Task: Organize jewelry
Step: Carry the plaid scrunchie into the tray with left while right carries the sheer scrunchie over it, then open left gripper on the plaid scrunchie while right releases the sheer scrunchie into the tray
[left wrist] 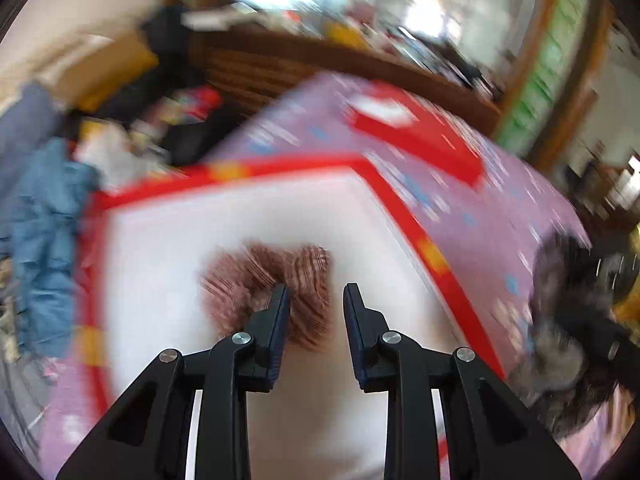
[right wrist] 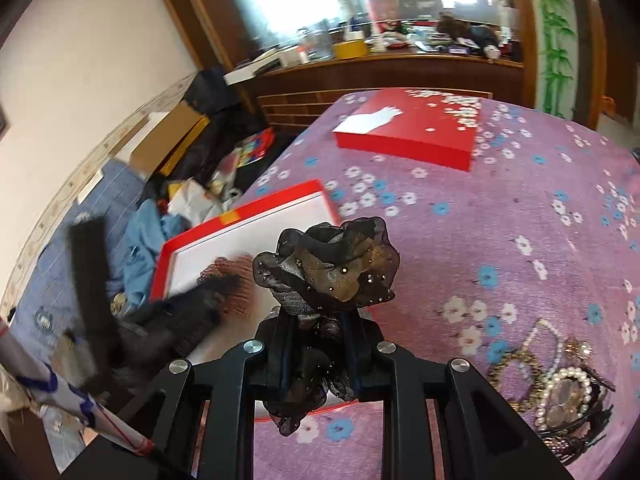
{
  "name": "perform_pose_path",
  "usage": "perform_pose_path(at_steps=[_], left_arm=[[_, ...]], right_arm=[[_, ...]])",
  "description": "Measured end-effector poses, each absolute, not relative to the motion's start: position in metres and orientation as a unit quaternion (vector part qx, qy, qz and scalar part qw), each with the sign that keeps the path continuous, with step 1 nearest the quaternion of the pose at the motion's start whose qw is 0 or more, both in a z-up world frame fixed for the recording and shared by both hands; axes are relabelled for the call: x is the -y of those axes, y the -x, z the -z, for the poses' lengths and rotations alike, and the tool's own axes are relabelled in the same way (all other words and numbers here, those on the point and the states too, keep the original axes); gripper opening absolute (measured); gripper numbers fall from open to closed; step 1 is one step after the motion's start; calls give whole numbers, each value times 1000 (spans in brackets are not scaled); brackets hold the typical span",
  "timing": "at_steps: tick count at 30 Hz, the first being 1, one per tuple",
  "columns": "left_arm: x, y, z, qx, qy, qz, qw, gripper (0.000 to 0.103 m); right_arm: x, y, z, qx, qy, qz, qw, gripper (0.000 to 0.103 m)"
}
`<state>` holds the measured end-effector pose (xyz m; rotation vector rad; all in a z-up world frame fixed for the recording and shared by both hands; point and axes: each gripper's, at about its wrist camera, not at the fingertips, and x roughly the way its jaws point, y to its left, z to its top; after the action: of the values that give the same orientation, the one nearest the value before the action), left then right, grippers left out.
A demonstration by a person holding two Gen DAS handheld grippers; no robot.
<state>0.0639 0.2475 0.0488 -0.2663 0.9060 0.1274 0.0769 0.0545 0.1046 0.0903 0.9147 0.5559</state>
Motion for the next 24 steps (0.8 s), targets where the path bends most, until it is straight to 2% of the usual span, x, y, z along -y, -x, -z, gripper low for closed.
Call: perform_pose_path(at_steps=[2,5,8,10,12,20,24], left_arm=[[-235,-60,-43,-444,96,-55,889,25],[-227,-34,-43,-447,131,6,885,25],[-212,-1,-49,-431,88,6,898,25],[-218,12,-56,-422,98,18,901,26],[-236,13,-57,-432,134,33,891,26],[-267,-4,-50,-458,139,-5,878,26],[-250,-6,-51,-460,120,12,880,26]], right_arm=[[-42,-77,-107,-436,-49,-252,863,23],[-29,-74,-111,-437,-50,-249,863,23],[-29,-69,-114,-443,-49,-266,855,24],[-34,-62,-115,-443,-42,-278,851,25],[-46,-58,-115,-442,-37,-293,847,25],[-60,-74,-90,-464,-20,-267,844,26],[-54,-87,-72,-487,-18,-245,838,37]])
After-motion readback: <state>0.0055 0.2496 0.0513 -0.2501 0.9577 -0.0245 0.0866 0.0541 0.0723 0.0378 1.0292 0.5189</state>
